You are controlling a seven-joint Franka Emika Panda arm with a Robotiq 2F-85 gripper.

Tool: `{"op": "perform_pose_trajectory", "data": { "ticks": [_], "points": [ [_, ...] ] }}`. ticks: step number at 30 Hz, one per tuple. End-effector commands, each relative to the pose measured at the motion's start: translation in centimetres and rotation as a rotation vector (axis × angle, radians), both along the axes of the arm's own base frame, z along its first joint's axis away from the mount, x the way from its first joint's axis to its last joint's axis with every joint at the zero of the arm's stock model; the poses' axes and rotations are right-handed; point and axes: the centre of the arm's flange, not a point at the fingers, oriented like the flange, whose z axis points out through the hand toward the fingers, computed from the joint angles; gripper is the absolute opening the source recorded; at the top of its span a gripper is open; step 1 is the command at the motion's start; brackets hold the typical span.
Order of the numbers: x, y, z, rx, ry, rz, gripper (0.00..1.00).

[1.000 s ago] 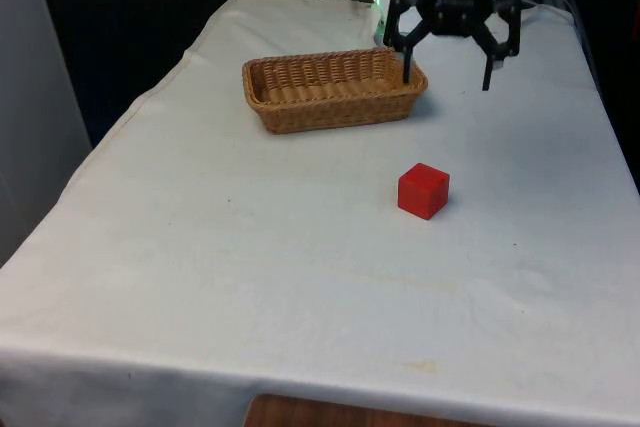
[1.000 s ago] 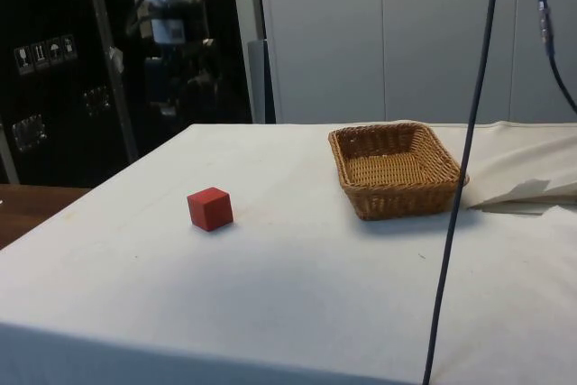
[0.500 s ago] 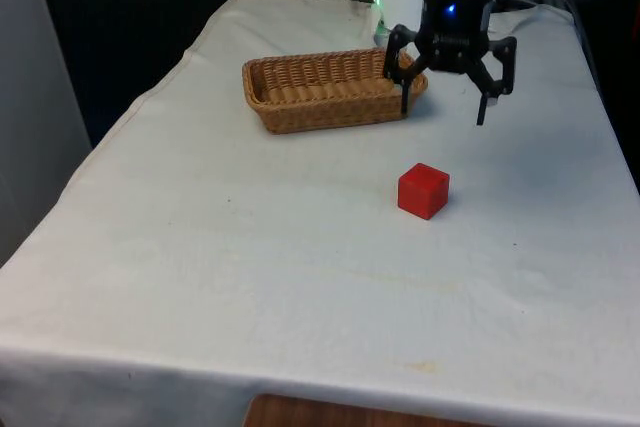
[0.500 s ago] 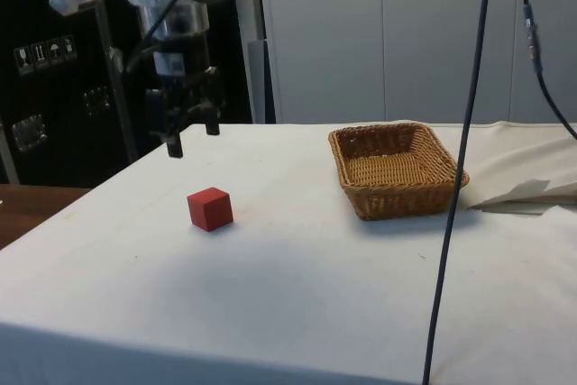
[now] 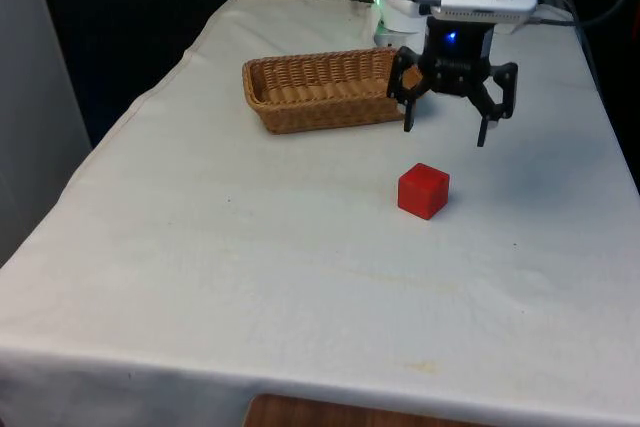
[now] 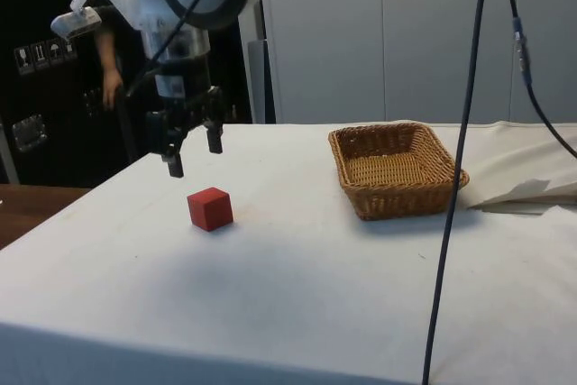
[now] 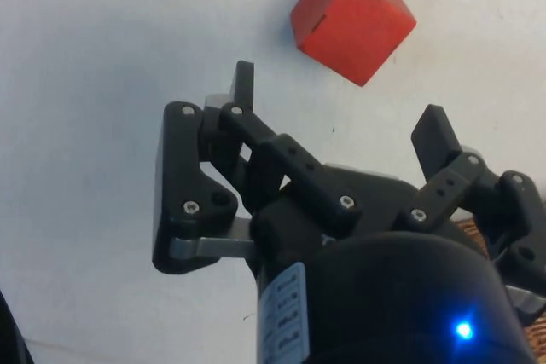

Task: Pick up the cube and place it into the basket.

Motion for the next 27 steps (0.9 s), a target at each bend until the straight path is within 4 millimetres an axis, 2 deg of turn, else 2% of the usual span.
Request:
{"op": "perform_pose_trajectory", "data": {
  "ticks": [1, 8, 9, 16, 27],
  "points": [
    [0.0, 0.1, -0.1, 0.0, 0.0, -0.002, 1.0],
    [0.4, 0.2, -1.7, -0.003, -0.009, -0.019, 1.0],
    [0.2, 0.1, -1.3, -0.004, -0.002, -0.014, 1.0],
    [0.7, 0.3, -3.7, -0.006, -0.012, -0.035, 1.0],
    [0.8, 0.1, -5.3, -0.013, -0.004, -0.06, 1.0]
  ]
}}
